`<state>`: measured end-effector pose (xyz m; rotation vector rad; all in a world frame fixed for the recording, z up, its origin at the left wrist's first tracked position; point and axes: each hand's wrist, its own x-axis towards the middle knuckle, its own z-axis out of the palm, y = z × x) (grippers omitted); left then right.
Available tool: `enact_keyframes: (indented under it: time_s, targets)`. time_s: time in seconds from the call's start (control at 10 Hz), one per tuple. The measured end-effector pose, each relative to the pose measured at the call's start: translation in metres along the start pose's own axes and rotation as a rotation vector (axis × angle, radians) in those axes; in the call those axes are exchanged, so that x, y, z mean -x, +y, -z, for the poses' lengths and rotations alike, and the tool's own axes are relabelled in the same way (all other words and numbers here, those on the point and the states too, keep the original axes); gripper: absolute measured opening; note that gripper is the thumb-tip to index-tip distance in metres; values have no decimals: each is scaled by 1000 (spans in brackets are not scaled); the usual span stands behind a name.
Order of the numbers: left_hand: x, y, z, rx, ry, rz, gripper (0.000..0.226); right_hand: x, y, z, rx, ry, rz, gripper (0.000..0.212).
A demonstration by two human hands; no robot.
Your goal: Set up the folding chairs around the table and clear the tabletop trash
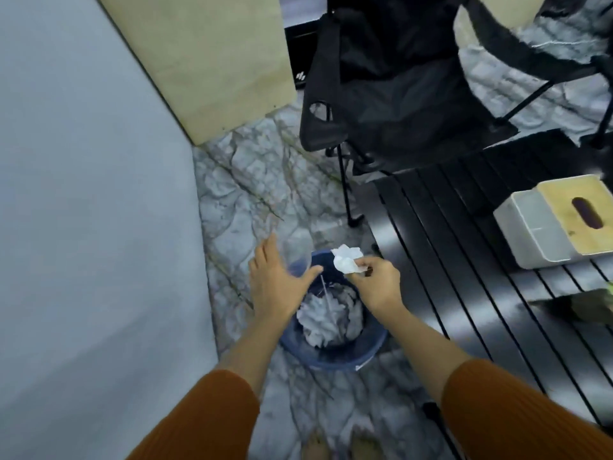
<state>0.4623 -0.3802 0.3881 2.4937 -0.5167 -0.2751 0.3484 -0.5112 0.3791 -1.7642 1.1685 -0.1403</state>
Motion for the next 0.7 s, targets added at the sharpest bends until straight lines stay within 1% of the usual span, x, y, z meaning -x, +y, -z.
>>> enact_keyframes:
  time_s: [0.1,0.2,0.3,0.4,0.5,0.6,0.7]
  targets:
    - [19,-40,-18,39,-61,77,107,9,21,-25,43,-25,-58,21]
    - [29,-56,-34,69,-73,99,108,10,34,-40,84,-37,-98,21]
    - [32,-62,-48,71,-97,96,112,8,39,-49,102,-72,-126,30]
    - [29,-63,-59,102,-210,158,122,9,41,-54,65,-168,-165,52]
    - [33,-62,-66,94,-284,195,115,11,44,-57,103,-201,-140,59]
    - [28,-60,-64,125,-298,240,94,8,37,-57,126,-205,-145,50]
    - [55,-66,-62,116,-230,254,62,30,36,-61,142,-211,-197,34]
